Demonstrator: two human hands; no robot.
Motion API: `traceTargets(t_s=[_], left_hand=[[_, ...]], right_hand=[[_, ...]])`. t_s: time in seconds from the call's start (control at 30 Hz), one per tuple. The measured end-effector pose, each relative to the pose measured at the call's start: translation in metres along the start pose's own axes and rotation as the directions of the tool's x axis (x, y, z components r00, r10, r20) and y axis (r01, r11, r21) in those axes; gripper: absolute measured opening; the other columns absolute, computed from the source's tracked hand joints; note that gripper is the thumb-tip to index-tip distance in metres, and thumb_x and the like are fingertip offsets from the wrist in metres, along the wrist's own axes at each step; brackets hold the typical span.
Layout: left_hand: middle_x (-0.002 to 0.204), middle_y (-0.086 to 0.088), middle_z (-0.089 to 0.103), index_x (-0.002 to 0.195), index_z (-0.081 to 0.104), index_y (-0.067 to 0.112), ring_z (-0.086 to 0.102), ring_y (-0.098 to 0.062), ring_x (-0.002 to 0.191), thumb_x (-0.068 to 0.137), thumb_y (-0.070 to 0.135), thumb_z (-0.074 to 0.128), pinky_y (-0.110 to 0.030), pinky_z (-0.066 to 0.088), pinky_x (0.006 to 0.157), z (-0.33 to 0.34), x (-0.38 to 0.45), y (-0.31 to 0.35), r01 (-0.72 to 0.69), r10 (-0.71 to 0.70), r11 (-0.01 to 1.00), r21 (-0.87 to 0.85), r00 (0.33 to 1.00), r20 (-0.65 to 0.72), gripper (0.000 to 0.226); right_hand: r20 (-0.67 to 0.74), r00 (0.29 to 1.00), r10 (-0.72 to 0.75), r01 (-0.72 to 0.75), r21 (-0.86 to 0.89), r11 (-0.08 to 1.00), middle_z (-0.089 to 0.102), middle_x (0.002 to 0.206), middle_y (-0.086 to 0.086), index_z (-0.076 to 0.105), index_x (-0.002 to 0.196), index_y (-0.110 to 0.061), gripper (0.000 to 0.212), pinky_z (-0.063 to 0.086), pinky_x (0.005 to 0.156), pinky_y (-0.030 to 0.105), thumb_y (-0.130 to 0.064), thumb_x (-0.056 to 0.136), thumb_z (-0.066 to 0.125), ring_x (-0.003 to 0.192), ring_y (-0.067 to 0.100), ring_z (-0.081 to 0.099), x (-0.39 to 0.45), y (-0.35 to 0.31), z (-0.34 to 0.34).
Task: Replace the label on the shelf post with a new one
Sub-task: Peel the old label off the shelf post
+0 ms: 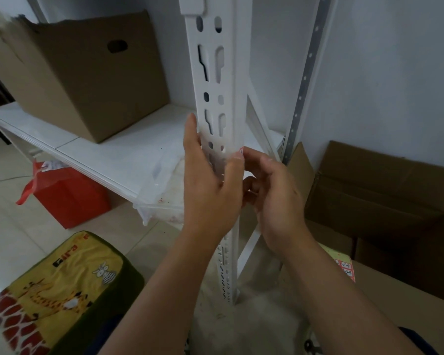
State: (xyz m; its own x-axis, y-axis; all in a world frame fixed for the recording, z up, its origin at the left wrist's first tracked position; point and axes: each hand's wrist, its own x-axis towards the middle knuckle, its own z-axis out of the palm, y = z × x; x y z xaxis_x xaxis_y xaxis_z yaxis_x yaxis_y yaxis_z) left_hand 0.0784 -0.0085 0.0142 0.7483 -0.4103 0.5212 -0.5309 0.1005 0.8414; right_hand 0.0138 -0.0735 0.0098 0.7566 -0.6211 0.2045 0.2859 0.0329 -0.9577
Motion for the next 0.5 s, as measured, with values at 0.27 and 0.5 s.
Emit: traceTargets(t_s=[0.27,0.5], left_hand=[[0.143,0.02,0.02,0.153,0.001,0.015,0.029,0.022,0.12,0.097,0.014,0.047,-0.002,0.033,0.094,0.012,0.0,-0.002,-0.107,0.112,0.982,0.154,0.993,-0.023,0.073],[0.122,0.032,0.018,0.152,0.002,0.009,0.026,0.029,0.111,0.093,0.012,0.045,0.008,0.025,0.085,0.019,0.0,-0.007,-0.113,0.128,0.975,0.191,0.989,-0.068,0.072]], right_hand=[[0.049,0.995,0.09,-0.093,0.059,0.994,0.069,0.116,-0.001,0.066,0.119,-0.026,0.041,0.053,0.09,0.039,-0.036,0.1,0.031,0.11,0.032,0.061,-0.001,0.004,-0.011],[0.106,0.99,0.09,-0.095,0.047,0.994,0.065,0.124,-0.002,0.06,0.128,-0.025,0.049,0.05,0.098,0.046,-0.044,0.091,0.035,0.114,0.03,0.06,-0.003,0.005,-0.014]])
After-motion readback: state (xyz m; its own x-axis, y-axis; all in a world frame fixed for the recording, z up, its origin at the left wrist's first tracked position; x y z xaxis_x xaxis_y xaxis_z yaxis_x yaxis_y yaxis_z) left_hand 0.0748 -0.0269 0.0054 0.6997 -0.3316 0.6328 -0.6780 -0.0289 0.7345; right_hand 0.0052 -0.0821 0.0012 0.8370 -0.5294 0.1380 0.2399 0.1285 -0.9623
